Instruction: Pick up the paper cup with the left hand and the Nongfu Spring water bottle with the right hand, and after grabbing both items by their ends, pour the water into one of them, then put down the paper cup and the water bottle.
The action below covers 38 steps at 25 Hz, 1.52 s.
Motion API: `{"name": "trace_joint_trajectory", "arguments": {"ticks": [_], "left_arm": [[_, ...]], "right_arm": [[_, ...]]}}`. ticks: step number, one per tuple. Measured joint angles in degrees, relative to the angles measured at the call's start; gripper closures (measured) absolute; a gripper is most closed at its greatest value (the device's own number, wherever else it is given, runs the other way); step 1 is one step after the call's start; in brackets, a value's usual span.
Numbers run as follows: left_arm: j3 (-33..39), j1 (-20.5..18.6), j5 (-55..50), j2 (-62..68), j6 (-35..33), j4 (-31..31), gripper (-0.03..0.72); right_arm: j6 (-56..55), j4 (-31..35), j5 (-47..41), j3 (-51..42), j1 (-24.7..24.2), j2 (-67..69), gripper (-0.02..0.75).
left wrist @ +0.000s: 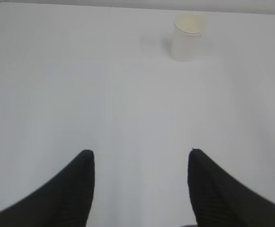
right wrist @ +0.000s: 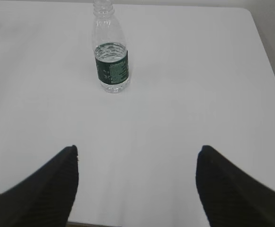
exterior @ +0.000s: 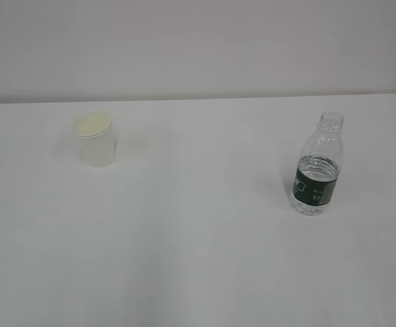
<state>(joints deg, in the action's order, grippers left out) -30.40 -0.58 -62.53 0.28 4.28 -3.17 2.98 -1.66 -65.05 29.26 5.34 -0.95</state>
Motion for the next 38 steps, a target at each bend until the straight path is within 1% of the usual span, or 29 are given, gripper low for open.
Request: {"name": "trace_joint_trajectory", "arguments": {"ticks": [7, 11, 20, 29, 38], "left_arm": [[-2.26, 0.0, 0.12, 0.33, 0.0, -0.02, 0.246], [-2.7, 0.0, 0.4, 3.47, 0.0, -0.12, 0.246], [-2.79, 0.0, 6.76, 10.85, -0.09, -0.12, 0.246], [-2.79, 0.0, 13.12, 15.27, -0.09, -0.12, 0.247], [-3.81, 0.0, 17.88, 19.43, -0.22, -0.12, 0.246]], "right_arm": [[0.31, 0.12, 0.44, 1.97, 0.0, 0.0, 0.16], [1.22, 0.12, 2.12, 3.25, 0.08, 1.57, 0.161], [2.33, 0.12, 5.68, 3.76, 0.08, 5.33, 0.161], [2.45, 0.12, 8.8, 3.76, 0.08, 8.36, 0.162], [2.49, 0.12, 15.99, 3.76, 0.08, 15.34, 0.162]]}}
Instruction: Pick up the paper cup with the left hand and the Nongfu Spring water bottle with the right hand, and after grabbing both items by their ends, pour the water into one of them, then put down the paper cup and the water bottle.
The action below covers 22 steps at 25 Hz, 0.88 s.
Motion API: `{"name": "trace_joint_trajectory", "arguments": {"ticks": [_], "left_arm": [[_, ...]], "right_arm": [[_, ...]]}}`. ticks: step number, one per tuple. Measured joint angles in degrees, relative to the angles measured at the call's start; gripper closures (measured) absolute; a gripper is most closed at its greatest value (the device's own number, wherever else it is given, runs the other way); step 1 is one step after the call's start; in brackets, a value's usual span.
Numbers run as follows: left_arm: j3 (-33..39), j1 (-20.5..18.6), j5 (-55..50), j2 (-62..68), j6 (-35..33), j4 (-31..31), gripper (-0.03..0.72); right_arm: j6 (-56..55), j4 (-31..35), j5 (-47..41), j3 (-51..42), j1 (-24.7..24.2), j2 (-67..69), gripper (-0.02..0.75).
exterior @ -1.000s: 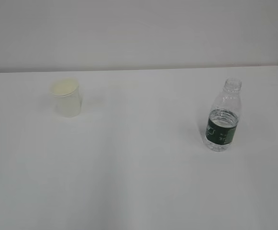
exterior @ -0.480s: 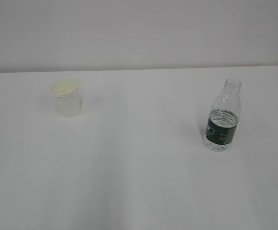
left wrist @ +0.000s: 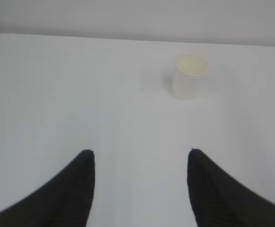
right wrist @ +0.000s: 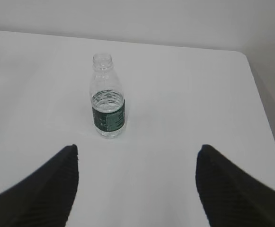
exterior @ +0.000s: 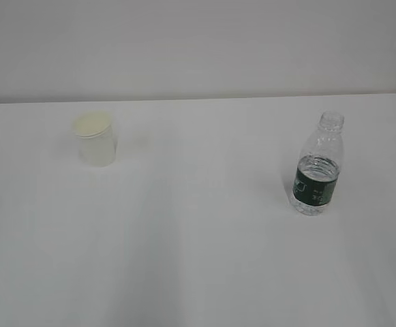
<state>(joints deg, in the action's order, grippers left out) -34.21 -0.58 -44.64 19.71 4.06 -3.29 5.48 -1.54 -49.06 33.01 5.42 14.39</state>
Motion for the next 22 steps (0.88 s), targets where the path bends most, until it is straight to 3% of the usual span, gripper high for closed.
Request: {"name": "trace_joint_trajectory", "arguments": {"ticks": [22], "left_arm": [[0.0, 0.0, 17.11, 13.21, -0.12, 0.1, 0.279]], "right_arm": [[0.1, 0.0, 17.76, 0.0, 0.0, 15.76, 0.163]]}}
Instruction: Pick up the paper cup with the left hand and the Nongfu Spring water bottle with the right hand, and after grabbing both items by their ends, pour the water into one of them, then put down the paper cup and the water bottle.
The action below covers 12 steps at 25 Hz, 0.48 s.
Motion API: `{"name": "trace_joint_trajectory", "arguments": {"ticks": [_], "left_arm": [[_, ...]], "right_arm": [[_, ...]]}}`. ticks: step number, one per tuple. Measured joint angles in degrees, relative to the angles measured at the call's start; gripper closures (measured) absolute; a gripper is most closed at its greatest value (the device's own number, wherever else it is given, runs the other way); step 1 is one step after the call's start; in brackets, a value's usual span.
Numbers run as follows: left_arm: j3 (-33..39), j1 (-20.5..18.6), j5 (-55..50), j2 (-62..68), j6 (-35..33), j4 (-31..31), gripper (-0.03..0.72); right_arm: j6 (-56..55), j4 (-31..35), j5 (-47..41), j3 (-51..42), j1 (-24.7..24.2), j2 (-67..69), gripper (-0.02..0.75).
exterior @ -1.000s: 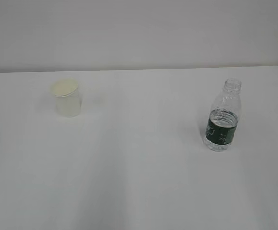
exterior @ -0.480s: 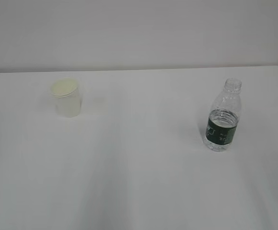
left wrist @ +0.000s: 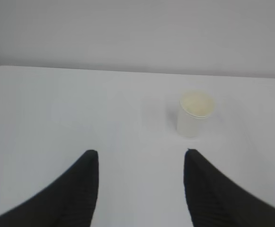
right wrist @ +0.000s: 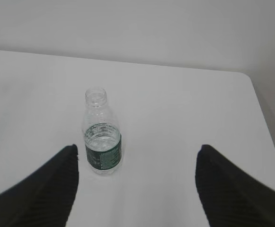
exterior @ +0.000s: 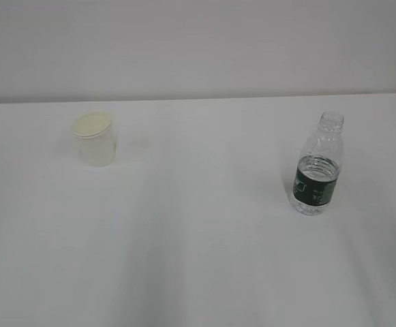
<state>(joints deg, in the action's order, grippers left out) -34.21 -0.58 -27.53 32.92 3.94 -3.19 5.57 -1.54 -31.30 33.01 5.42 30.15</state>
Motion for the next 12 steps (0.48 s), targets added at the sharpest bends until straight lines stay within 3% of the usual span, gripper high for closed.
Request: {"name": "trace_joint_trajectory", "arguments": {"ticks": [12], "left_arm": [[-0.12, 0.0, 1.9, 7.14, 0.0, 3.92, 0.279]], "right_arm": [[0.12, 0.0, 6.12, 0.0, 0.0, 7.99, 0.164]]}}
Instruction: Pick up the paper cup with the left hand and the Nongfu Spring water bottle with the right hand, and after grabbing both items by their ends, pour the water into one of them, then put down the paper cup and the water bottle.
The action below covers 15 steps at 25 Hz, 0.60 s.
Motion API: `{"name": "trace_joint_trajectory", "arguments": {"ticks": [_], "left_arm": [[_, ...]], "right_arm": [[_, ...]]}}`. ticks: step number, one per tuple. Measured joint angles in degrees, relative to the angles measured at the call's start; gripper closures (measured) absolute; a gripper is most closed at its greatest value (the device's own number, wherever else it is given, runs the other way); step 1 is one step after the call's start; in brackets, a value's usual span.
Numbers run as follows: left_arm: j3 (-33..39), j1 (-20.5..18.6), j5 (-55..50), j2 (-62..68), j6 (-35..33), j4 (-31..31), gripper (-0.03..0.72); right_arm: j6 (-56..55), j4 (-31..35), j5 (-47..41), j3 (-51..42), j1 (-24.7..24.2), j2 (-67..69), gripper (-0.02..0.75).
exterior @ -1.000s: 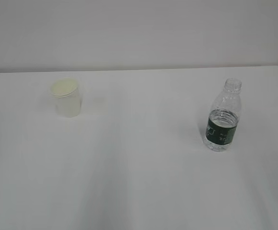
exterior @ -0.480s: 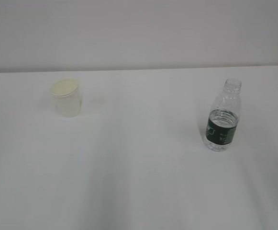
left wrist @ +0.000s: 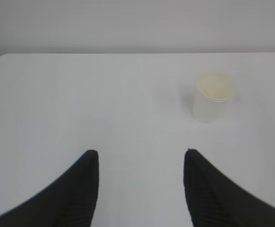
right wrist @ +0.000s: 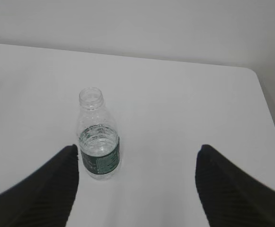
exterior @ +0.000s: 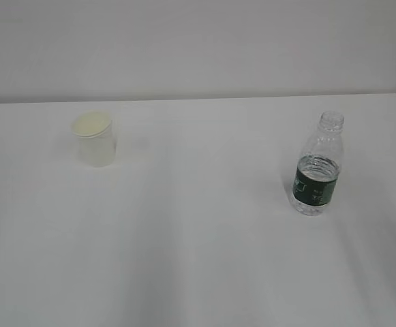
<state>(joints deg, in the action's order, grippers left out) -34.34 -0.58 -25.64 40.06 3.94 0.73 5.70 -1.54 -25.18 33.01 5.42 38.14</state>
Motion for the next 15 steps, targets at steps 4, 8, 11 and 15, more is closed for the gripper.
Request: {"name": "trace_joint_trajectory", "arguments": {"ticks": [4, 8, 11, 15], "left_arm": [[-2.6, 0.1, 0.31, 4.99, 0.0, 0.13, 0.279], [-5.86, 1.21, 0.81, 10.81, -0.02, -0.73, 0.279], [-7.0, 1.9, 1.62, 14.94, -0.12, -2.4, 0.278], [-7.26, 2.27, 5.4, 19.54, -0.12, -3.65, 0.278]], "right_arm": [[0.0, 0.0, 2.61, 0.0, 0.0, 3.55, 0.164], [0.06, 0.0, 5.12, 0.0, 0.0, 7.25, 0.164], [0.06, 0.0, 7.02, 0.0, 0.03, 9.66, 0.164], [0.06, 0.09, 10.94, 0.0, 2.55, 12.75, 0.164]]}}
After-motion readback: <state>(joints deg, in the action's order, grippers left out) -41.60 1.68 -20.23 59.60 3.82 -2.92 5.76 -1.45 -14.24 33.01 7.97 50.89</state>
